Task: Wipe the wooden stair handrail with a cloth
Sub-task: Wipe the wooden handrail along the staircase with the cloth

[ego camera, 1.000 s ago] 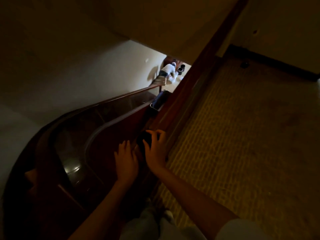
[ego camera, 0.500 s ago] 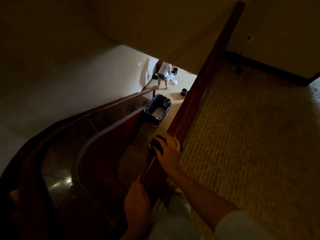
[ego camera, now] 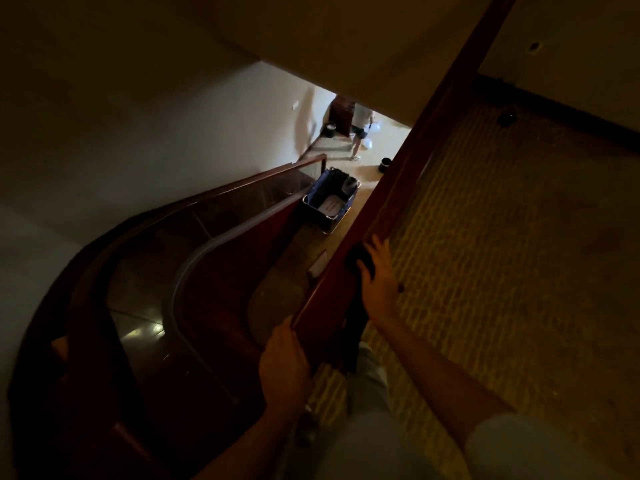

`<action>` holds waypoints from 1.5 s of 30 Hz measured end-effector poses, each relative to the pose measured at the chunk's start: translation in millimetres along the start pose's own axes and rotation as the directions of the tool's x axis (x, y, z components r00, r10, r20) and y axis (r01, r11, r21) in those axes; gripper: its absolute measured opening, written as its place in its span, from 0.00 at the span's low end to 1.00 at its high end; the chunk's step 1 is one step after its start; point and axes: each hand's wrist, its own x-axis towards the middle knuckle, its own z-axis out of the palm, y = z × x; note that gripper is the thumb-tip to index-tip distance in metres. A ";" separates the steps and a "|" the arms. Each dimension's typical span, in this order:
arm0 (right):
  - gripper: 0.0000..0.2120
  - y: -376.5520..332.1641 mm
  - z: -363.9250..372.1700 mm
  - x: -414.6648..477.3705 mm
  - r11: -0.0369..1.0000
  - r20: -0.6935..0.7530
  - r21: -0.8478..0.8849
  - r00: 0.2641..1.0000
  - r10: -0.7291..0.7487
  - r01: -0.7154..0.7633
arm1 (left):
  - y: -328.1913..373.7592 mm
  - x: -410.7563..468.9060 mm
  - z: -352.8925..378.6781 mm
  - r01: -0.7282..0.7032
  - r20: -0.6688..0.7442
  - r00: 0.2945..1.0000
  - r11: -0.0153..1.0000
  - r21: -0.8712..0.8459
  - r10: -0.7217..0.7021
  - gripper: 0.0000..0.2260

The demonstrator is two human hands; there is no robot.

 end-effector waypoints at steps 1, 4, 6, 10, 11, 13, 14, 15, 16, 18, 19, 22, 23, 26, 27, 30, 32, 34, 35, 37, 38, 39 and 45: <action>0.19 -9.2 5.8 20.8 0.996 -0.029 -0.054 0.997 0.067 -0.069 | -0.4 -0.5 0.8 -0.015 -0.002 1.000 1.000 0.012 0.015 0.24; 0.22 -32.1 28.9 28.8 0.977 -0.026 -0.212 0.999 -0.037 0.030 | -0.6 0.7 2.0 -0.018 -0.004 1.000 0.999 0.035 0.018 0.23; 0.23 -33.1 37.8 -18.4 0.951 0.066 -0.166 0.965 -0.254 0.262 | -0.9 0.8 0.2 -0.062 -0.053 0.997 0.998 0.013 0.062 0.22; 0.20 -6.3 20.3 -91.9 0.938 0.130 0.003 0.930 -0.344 0.346 | 1.7 -3.9 -1.7 -0.130 -0.096 0.987 0.991 -0.033 0.126 0.25; 0.21 -3.1 15.9 -85.5 0.974 0.085 0.047 0.970 -0.226 0.223 | 2.5 -4.2 -2.6 -0.118 -0.106 0.988 0.992 -0.040 0.113 0.23; 0.21 -8.0 15.5 -52.5 0.987 -0.053 0.152 0.997 0.057 -0.048 | 2.7 -2.5 -2.5 -0.106 -0.116 0.988 0.994 -0.039 0.101 0.19; 0.20 -15.5 17.4 -33.6 0.972 -0.095 0.199 0.985 0.142 -0.121 | 2.9 -1.8 -1.9 -0.105 -0.106 0.989 0.994 -0.039 0.100 0.18; 0.19 -24.9 19.8 -20.9 0.966 -0.116 0.209 0.978 0.175 -0.148 | 3.2 -1.1 -1.8 -0.101 -0.092 0.991 0.995 -0.029 0.097 0.19; 0.19 -30.4 24.3 -17.1 0.973 -0.134 0.186 0.977 0.163 -0.137 | 3.3 -0.7 -1.7 -0.100 -0.080 0.992 0.995 -0.010 0.098 0.20; 0.20 -31.2 33.3 -35.0 0.976 -0.163 0.198 0.979 0.125 -0.092 | 2.0 -1.2 -2.3 -0.118 -0.067 0.991 0.993 0.020 0.119 0.23; 0.19 -28.1 36.5 -54.9 0.970 -0.170 0.230 0.978 0.125 -0.083 | 1.9 -2.1 -2.4 -0.128 -0.066 0.990 0.992 0.015 0.129 0.25; 0.17 -23.6 48.2 -118.8 0.949 -0.234 0.305 0.960 0.152 -0.076 | -0.6 -3.5 -1.1 -0.166 -0.115 0.980 0.985 -0.048 0.160 0.31; 0.16 -26.3 52.5 -132.0 0.934 -0.262 0.345 0.945 0.194 -0.096 | -3.1 -2.4 1.9 -0.180 -0.138 0.975 0.982 -0.054 0.172 0.29; 0.13 -35.6 57.6 -151.4 0.757 -0.249 0.605 0.844 0.475 -0.247 | -11.8 1.2 7.8 -0.213 -0.166 0.964 0.977 -0.019 0.207 0.21; 0.12 -34.3 55.6 -152.0 0.654 -0.202 0.700 0.800 0.566 -0.286 | -13.0 1.7 8.1 -0.255 -0.166 0.954 0.967 -0.004 0.251 0.21; 0.11 -20.1 52.3 -155.7 0.476 -0.069 0.801 0.733 0.677 -0.363 | -15.2 6.5 4.9 -0.512 -0.049 0.853 0.851 0.114 0.520 0.25; 0.10 -11.2 54.2 -164.4 0.451 0.009 0.791 0.745 0.667 -0.413 | -12.5 18.8 1.0 -0.671 0.086 0.740 0.724 0.162 0.667 0.26; 0.11 -4.3 60.1 -177.5 0.442 0.063 0.772 0.748 0.661 -0.456 | -2.4 37.9 -2.1 -0.712 0.172 0.702 0.685 0.153 0.691 0.26; 0.12 -2.0 64.3 -184.9 0.441 0.079 0.760 0.741 0.666 -0.477 | 3.5 47.7 -2.1 -0.706 0.196 0.707 0.690 0.157 0.679 0.25; 0.10 -1.0 70.9 -194.3 0.441 0.091 0.738 0.723 0.684 -0.510 | 14.4 62.4 1.7 -0.698 0.215 0.715 0.697 0.166 0.665 0.23; 0.09 -1.7 71.9 -192.8 0.444 0.091 0.731 0.720 0.688 -0.517 | 18.8 66.4 4.9 -0.705 0.226 0.708 0.689 0.168 0.670 0.22; 0.08 -1.4 71.7 -185.9 0.444 0.091 0.731 0.719 0.689 -0.518 | 22.1 68.3 8.3 -0.716 0.235 0.697 0.677 0.171 0.678 0.23; 0.09 7.8 49.8 -101.6 0.463 0.000 0.758 0.710 0.704 -0.459 | 24.7 68.4 14.2 -0.715 0.222 0.699 0.672 0.193 0.680 0.27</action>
